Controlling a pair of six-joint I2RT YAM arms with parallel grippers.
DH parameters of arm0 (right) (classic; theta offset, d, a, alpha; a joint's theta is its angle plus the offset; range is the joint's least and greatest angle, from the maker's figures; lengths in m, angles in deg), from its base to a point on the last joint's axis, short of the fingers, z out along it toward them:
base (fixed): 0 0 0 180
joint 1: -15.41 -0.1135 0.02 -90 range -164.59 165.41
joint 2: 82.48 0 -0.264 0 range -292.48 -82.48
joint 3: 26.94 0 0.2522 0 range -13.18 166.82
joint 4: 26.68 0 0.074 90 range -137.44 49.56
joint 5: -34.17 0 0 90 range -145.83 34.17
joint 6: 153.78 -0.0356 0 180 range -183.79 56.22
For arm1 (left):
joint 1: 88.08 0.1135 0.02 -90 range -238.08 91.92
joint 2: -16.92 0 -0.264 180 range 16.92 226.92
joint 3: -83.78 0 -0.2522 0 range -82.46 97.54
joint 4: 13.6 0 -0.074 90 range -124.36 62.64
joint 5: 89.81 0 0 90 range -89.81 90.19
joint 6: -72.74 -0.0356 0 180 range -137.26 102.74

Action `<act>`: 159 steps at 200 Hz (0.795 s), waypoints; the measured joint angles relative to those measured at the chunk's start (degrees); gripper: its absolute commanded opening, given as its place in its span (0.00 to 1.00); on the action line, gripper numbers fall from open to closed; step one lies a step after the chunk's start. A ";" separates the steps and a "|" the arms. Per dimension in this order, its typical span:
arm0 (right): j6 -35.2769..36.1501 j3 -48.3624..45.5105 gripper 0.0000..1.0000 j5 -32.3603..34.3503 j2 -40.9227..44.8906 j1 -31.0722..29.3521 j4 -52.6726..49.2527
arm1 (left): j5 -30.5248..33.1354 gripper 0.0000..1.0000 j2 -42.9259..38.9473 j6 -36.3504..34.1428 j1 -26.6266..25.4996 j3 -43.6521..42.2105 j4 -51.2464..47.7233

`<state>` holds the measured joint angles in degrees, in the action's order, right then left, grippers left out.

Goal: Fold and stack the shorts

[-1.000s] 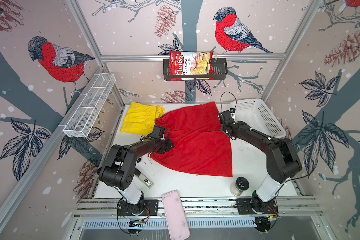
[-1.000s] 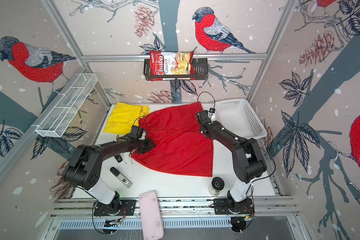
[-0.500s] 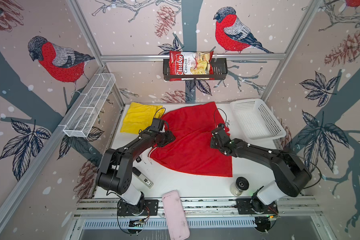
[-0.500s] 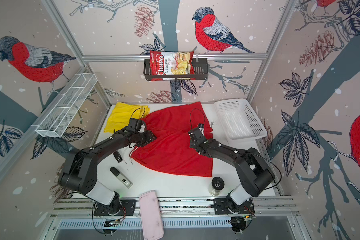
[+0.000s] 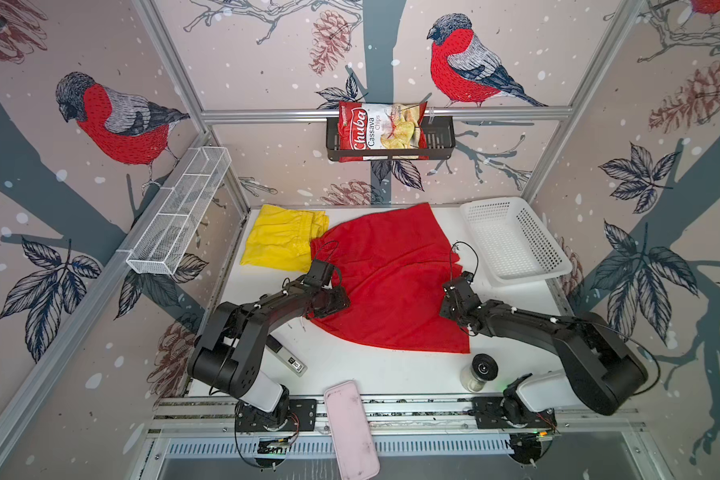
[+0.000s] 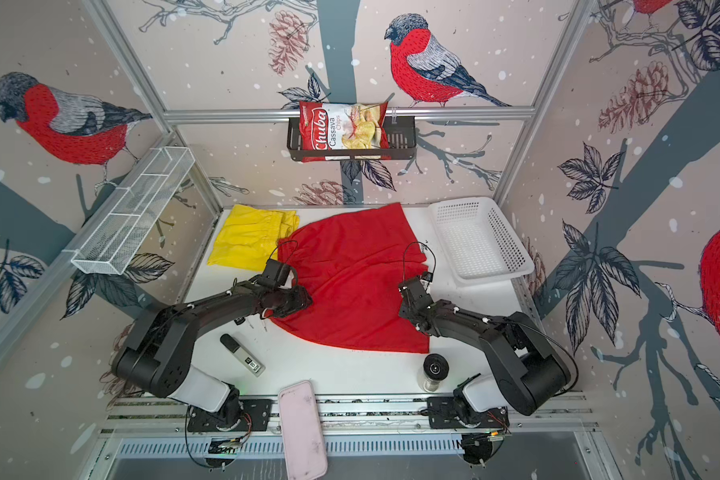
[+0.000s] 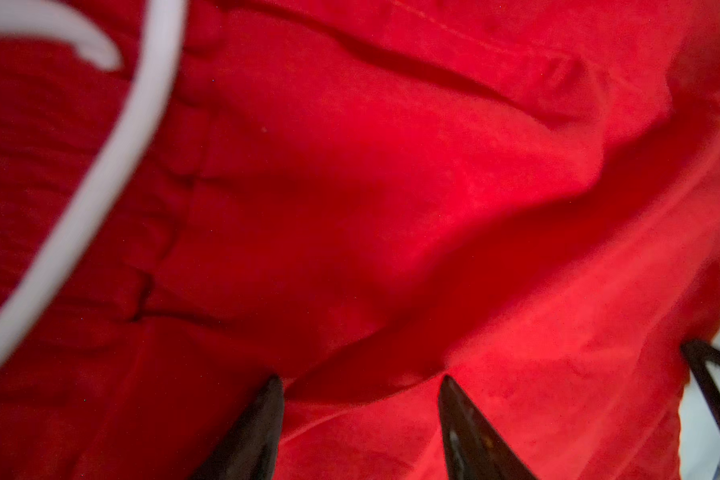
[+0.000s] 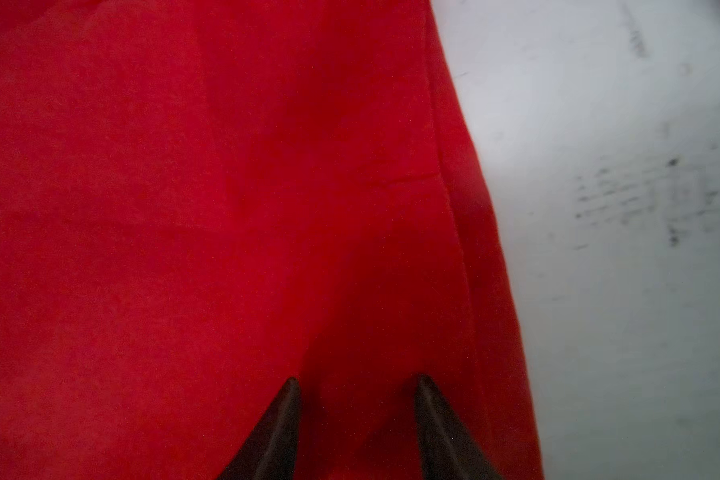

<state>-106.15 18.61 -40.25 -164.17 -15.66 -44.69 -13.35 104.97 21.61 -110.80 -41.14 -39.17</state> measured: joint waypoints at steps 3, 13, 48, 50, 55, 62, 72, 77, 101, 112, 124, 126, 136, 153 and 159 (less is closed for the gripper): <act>0.02 0.02 0.48 -0.15 0.17 0.57 -0.31 | -0.11 0.59 -0.26 0.26 -0.46 -0.42 0.55; 0.04 0.07 0.48 -0.48 0.90 2.54 -1.64 | -0.37 0.59 -0.92 1.05 -1.64 -1.44 1.86; 0.92 1.64 0.53 -0.31 6.21 8.48 -7.65 | -1.53 0.60 -3.80 4.50 -5.33 -2.82 0.83; 0.94 1.77 0.53 -0.22 6.56 8.61 -7.89 | -1.53 0.60 -3.93 4.61 -5.40 -2.78 0.52; 1.33 2.27 0.54 -0.02 7.65 8.85 -8.59 | -1.51 0.61 -4.39 4.72 -5.70 -2.51 -0.90; 1.95 3.26 0.55 -0.07 9.29 8.94 -9.46 | -1.49 0.61 -4.92 4.81 -5.77 -1.66 -2.93; 2.23 5.14 0.55 -0.02 11.26 9.03 -10.14 | -0.79 0.62 -5.64 4.87 -5.75 0.90 -6.03; 2.51 6.32 0.55 -0.04 11.91 9.11 -9.84 | -0.07 0.62 -5.92 4.79 -5.62 2.56 -6.95; 4.02 12.33 0.50 -0.92 10.95 9.33 -7.85 | 2.40 0.62 -5.84 4.33 -5.40 11.47 -9.60; 4.92 15.76 0.42 -1.66 7.89 9.33 -6.69 | 3.26 0.61 -4.74 4.15 -4.98 15.45 -10.23; 5.16 19.19 0.26 -3.50 3.72 9.16 -5.38 | 4.02 0.60 -2.80 4.13 -4.13 18.82 -10.34; 5.18 19.78 0.24 -3.65 2.91 9.09 -5.27 | 4.15 0.60 -2.40 4.15 -3.93 19.30 -10.38; 5.49 22.10 0.13 -4.39 -0.87 8.61 -4.22 | 4.57 0.59 -0.52 4.13 -2.80 20.83 -10.47; 6.21 24.98 0.04 -7.43 -7.52 7.56 -2.21 | 4.68 0.59 2.67 4.11 -0.70 21.77 -10.78; 6.36 25.86 0.03 -8.44 -9.99 7.17 -1.70 | 4.74 0.56 3.58 4.11 -0.13 21.79 -10.93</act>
<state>-99.79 44.47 -48.69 -174.16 -8.49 -46.40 -8.60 108.55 25.72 -110.93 -19.35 -50.10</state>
